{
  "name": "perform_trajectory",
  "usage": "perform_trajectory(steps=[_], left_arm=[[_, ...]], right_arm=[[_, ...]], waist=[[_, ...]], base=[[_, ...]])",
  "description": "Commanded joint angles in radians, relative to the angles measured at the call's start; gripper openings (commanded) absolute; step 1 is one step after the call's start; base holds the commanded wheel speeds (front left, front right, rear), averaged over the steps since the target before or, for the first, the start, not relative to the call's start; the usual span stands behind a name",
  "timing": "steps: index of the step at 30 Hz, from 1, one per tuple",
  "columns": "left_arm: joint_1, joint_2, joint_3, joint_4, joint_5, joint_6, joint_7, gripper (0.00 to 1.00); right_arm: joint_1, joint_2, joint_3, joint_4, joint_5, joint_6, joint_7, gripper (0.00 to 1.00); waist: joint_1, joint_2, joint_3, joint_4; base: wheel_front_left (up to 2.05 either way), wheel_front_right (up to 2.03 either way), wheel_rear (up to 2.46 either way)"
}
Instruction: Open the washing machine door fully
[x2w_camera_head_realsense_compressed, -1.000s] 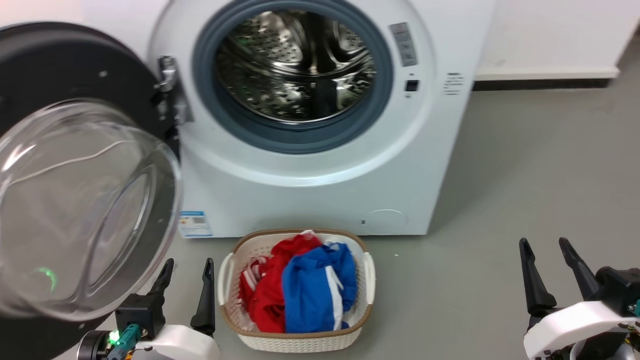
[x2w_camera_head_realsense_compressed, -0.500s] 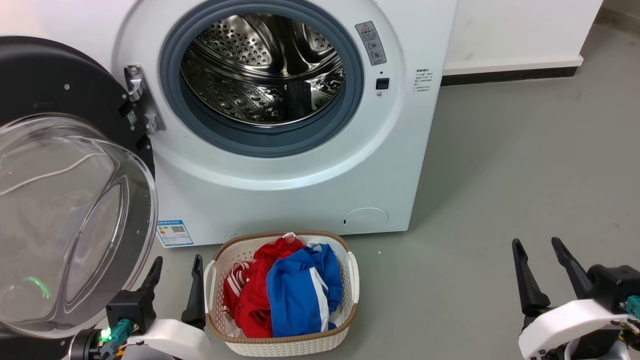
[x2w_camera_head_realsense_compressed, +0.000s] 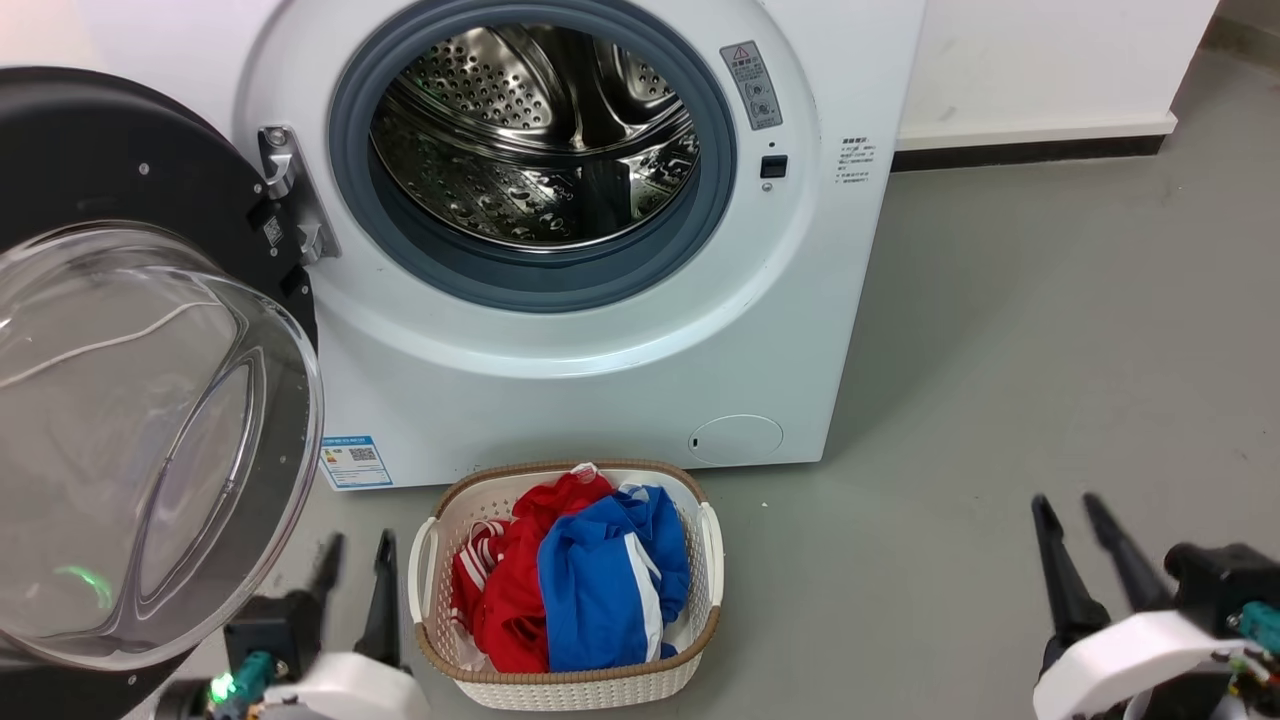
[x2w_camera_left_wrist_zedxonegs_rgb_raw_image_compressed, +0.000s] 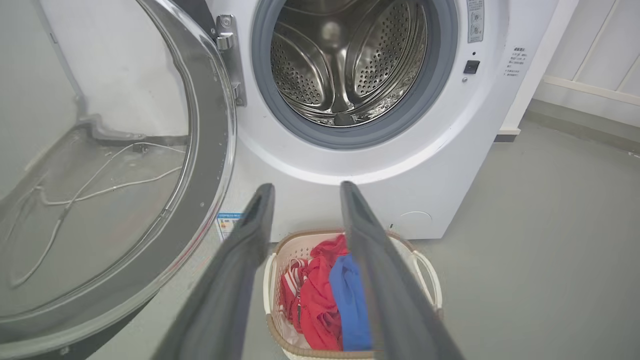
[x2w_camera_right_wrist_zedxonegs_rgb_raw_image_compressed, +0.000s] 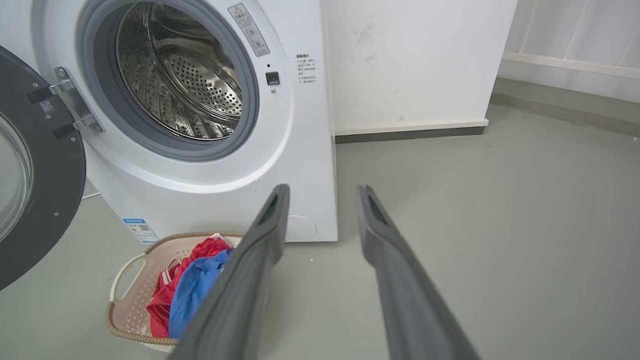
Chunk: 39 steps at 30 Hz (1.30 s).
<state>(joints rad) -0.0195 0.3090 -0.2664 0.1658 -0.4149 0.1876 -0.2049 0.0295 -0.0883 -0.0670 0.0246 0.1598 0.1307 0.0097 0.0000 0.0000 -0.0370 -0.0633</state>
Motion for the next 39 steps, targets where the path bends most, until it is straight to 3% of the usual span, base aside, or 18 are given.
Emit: perform_trajectory(steps=[1,20,39], left_arm=[[0.009,-0.007,-0.003,0.01,-0.003,-0.001,0.001,0.0],[-0.019,-0.068,0.091,0.029,-0.298,-0.079,0.078,0.0],[-0.04,-0.115,0.164,0.041,-0.522,-0.139,0.138,0.0]], right_arm=[[0.008,0.003,0.0,0.013,0.003,0.0,0.001,0.0],[-0.032,0.011,-0.014,0.063,0.359,0.0,0.028,0.0],[-0.06,0.018,-0.021,0.101,0.631,0.0,0.046,0.0]], waist=[[0.0,0.0,0.0,0.0],[0.0,0.0,0.006,0.01],[0.0,0.0,0.012,0.019]], base=[[0.0,0.0,0.0],[0.0,0.0,0.0],[0.0,0.0,0.0]])
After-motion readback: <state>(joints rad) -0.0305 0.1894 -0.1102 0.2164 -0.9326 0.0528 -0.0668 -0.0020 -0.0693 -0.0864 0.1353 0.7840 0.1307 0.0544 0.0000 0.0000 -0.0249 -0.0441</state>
